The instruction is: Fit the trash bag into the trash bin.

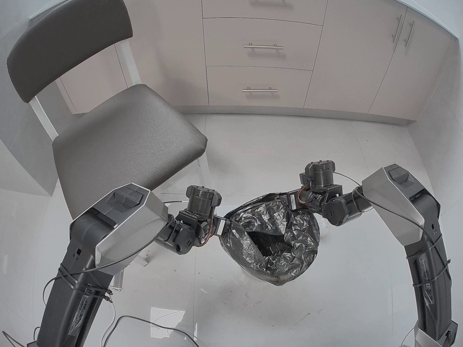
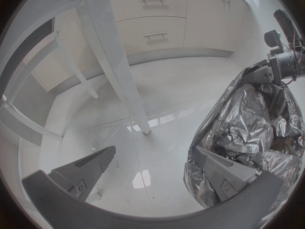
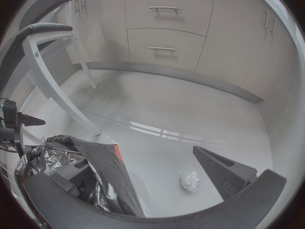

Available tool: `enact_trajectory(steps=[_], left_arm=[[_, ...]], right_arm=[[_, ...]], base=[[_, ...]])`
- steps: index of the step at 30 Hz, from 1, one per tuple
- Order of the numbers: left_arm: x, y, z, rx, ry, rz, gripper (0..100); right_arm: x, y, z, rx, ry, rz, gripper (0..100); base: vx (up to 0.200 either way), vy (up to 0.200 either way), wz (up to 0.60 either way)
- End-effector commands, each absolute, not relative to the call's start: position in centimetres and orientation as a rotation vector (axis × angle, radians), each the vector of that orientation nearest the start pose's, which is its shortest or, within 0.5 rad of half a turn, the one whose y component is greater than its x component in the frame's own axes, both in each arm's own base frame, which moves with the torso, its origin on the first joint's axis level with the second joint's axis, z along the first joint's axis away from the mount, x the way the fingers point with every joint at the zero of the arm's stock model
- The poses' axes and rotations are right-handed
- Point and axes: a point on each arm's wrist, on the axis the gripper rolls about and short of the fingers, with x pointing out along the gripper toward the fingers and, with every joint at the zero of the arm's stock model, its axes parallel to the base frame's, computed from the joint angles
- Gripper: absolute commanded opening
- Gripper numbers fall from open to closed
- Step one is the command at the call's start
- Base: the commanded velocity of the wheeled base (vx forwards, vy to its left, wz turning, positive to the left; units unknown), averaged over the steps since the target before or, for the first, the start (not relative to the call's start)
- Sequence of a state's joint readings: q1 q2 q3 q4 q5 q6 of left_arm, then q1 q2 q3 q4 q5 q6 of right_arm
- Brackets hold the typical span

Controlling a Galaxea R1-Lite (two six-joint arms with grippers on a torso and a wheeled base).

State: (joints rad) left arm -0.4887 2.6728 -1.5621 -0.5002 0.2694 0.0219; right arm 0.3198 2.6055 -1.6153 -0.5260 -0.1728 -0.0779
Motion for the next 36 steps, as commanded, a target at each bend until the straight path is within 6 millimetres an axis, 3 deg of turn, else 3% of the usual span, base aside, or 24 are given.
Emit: enact_trajectory(steps=[1, 23, 29, 31, 36], left_arm=[[44.1, -22.7, -4.9, 0.249, 0.571, -0.217, 100], [43.4, -22.4, -5.2, 0.243, 0.595, -0.212, 100], [43.3, -22.4, -4.4, 0.208, 0.583, -0.205, 100], [42.8, -22.5, -2.4, 0.166, 0.555, -0.205, 100], [41.5, -23.0, -0.7, 0.152, 0.521, -0.229, 100]], right_arm=[[48.5, 15.3, 0.1, -0.189, 0.449, 0.155, 100], [48.6, 13.3, 0.5, -0.176, 0.459, 0.116, 100], [48.3, 13.4, 1.5, -0.160, 0.447, 0.117, 100], [47.6, 13.6, 2.2, -0.163, 0.453, 0.129, 100], [46.8, 14.3, 3.5, -0.160, 0.483, 0.152, 100]], base=[[0.000, 0.000, 0.00], [0.000, 0.000, 0.00], [0.000, 0.000, 0.00], [0.000, 0.000, 0.00], [0.000, 0.000, 0.00]])
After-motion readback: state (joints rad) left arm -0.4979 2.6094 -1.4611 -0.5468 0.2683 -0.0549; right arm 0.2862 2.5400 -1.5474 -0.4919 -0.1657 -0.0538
